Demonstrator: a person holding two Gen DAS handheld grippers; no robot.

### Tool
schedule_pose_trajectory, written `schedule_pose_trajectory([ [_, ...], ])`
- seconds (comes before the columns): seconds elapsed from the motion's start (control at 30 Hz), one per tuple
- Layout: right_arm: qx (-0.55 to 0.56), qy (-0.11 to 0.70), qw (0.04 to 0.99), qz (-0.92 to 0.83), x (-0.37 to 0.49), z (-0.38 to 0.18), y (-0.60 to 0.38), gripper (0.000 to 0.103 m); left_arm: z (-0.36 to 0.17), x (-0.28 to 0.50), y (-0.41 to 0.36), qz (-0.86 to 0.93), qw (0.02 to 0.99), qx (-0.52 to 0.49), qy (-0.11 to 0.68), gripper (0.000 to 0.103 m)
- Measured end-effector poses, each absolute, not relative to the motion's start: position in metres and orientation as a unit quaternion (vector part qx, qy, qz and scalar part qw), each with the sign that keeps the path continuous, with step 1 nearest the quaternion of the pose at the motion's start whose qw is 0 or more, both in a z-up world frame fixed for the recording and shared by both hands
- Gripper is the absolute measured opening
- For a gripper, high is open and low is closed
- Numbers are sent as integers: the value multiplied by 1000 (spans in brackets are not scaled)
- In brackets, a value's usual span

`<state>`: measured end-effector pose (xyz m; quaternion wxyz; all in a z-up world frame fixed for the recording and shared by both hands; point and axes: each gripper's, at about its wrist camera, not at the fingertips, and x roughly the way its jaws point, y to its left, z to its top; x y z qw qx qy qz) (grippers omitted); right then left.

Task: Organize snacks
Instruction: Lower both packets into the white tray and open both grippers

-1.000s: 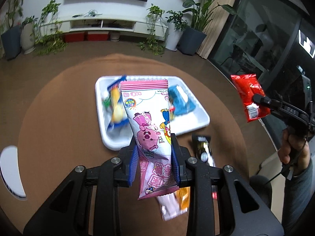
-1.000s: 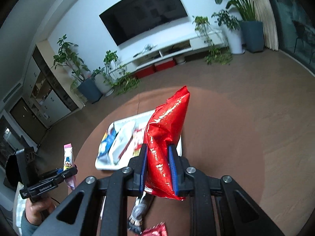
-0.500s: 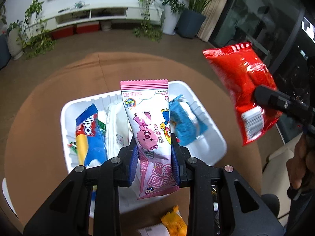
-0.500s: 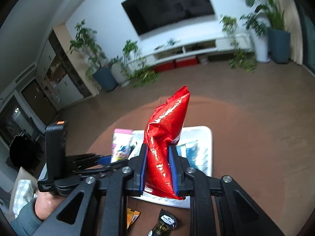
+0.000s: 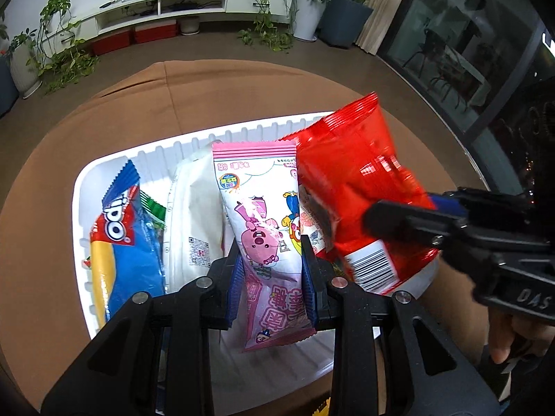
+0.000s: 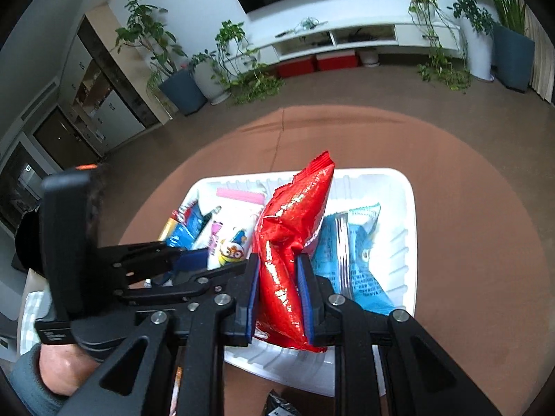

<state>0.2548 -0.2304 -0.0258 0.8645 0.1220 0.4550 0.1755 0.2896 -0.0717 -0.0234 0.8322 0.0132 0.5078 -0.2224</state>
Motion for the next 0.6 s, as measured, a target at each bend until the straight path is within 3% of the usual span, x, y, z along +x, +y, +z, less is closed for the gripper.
schedule_pose_trajectory([
  [0.6, 130, 481, 852, 158, 263, -58, -239, 25, -49, 297, -84, -220, 831, 18, 511, 35],
])
